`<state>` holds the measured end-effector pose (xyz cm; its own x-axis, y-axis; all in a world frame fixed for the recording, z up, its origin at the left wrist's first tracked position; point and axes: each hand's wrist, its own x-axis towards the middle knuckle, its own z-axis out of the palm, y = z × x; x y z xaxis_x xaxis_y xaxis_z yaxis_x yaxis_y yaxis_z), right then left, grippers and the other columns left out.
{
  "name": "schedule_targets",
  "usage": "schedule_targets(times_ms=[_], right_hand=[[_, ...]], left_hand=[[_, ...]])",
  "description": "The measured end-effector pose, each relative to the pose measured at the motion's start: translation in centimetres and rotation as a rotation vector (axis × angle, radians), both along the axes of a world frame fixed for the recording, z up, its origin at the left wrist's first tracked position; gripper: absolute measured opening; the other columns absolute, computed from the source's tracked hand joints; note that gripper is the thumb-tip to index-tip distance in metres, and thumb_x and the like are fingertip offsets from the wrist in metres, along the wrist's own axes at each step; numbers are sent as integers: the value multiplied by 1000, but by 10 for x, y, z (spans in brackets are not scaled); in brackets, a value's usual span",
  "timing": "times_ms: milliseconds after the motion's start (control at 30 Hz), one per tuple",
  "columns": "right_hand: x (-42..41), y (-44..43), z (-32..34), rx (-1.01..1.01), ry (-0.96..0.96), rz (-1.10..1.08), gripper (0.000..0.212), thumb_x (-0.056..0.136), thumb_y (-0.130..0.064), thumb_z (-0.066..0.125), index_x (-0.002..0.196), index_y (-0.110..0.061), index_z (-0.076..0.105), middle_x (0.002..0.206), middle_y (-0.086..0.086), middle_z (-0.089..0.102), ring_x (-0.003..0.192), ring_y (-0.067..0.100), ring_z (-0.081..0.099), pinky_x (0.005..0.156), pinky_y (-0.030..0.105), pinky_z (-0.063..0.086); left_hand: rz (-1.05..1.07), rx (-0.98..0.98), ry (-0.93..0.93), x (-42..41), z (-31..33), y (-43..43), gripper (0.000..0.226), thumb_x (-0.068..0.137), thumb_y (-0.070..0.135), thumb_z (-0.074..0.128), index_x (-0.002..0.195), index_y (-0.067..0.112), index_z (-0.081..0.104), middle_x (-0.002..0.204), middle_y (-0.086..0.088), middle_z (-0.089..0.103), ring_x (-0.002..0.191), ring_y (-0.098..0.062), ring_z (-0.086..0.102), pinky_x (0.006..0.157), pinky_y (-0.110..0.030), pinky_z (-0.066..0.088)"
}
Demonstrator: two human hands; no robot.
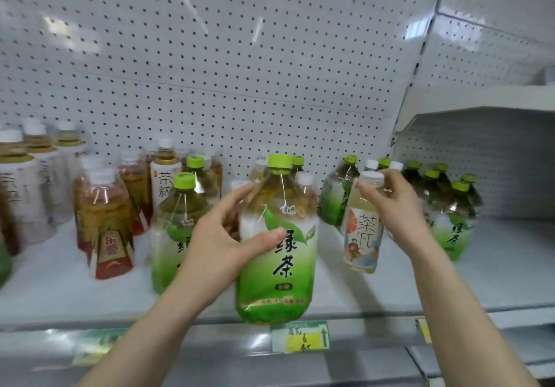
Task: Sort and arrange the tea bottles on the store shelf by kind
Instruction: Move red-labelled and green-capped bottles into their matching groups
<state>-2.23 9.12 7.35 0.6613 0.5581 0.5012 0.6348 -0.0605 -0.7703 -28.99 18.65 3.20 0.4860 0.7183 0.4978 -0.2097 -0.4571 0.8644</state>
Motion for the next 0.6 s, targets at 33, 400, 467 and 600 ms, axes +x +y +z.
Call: schedule_targets(times_ms=[33,400,467,600], right_hand=[[11,2,-4,7,7,18,39,89,-38,68,123,-21,57,116,-6,65,109,18,62,92,48,53],[56,33,-44,27,53,199,28,87,-27,73,112,-23,59,107,-17,64,104,6,61,93,37,51],[58,37,-48,24,48,200,31,87,-28,73,114,-21,61,109,-11,68,106,11,63,95,43,52],[61,43,-50,-18,27,188,40,85,-36,73,120,-23,60,115,-8,68,109,9,62,95,41,52]], left_hand=[[14,-3,7,10,-5,-4,85,47,49,92,123,49,54,108,48,56,106,25,50,80,0,42],[220,-36,137,81,-38,-6,83,50,62,84,124,61,46,132,35,50,127,4,45,110,-36,36],[240,-31,151,87,-41,-3,82,53,56,83,126,57,46,130,35,49,125,4,45,110,-37,37],[224,-37,147,92,-43,4,82,55,49,80,129,52,44,120,39,50,113,18,45,102,-28,40]])
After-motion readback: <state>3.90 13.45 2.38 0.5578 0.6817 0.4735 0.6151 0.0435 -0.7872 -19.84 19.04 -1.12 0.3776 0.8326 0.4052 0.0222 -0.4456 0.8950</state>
